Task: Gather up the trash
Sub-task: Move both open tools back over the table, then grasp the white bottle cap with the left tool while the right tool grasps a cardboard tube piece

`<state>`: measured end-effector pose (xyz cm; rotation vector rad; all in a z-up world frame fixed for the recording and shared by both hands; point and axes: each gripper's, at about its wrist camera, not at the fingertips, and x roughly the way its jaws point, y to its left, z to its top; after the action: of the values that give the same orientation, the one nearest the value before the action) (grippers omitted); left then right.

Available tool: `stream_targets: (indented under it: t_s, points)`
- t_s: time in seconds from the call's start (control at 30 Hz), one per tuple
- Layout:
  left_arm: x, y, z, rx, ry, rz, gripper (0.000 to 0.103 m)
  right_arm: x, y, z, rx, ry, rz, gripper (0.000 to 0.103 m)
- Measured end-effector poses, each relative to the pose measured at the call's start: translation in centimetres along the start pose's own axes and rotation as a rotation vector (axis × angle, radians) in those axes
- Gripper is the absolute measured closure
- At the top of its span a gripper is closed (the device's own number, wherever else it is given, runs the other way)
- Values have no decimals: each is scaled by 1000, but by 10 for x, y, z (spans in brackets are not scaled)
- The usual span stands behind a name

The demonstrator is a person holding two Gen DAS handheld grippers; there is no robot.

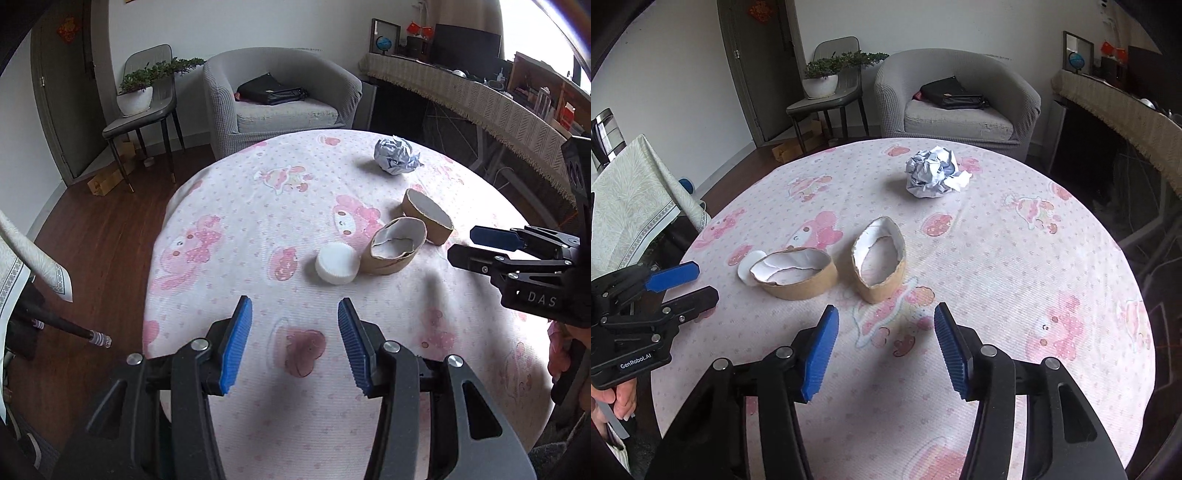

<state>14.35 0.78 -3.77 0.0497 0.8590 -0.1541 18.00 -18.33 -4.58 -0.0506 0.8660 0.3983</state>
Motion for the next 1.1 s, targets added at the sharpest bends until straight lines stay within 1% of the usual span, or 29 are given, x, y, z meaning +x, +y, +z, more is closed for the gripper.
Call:
stream_targets:
  t_s: [0.13, 0.23, 0.37, 0.57, 0.67, 0.83, 0.9, 0.97, 1.03, 1.1]
  points:
    - [8, -9, 3, 20, 16, -6, 51, 3, -5, 3, 9, 10, 5, 49]
    - [13, -12, 5, 30, 25, 8, 51, 6, -5, 4, 11, 16, 16, 50]
    - [19, -11, 12, 6, 31, -2, 53, 10, 0, 8, -1, 22, 14, 51]
    - [23, -15, 18, 3, 36, -5, 53, 13, -1, 13, -11, 23, 12, 51]
    - [27, -14, 23, -25, 38, -16, 52, 14, -3, 15, -10, 21, 14, 52]
    - [33, -18, 28, -21, 30, 1, 52, 17, -7, 20, -10, 20, 20, 54]
    - [33, -19, 28, -8, 24, 14, 56, 19, -6, 22, -10, 20, 24, 55]
    - [33, -20, 28, -4, 18, 19, 65, 20, -5, 24, -17, 20, 21, 57]
    - [33, -17, 28, -18, 14, 24, 72, 22, -2, 25, -28, 20, 15, 58]
    - [32, -13, 27, -35, 12, 11, 72, 23, -1, 26, -35, 20, 10, 58]
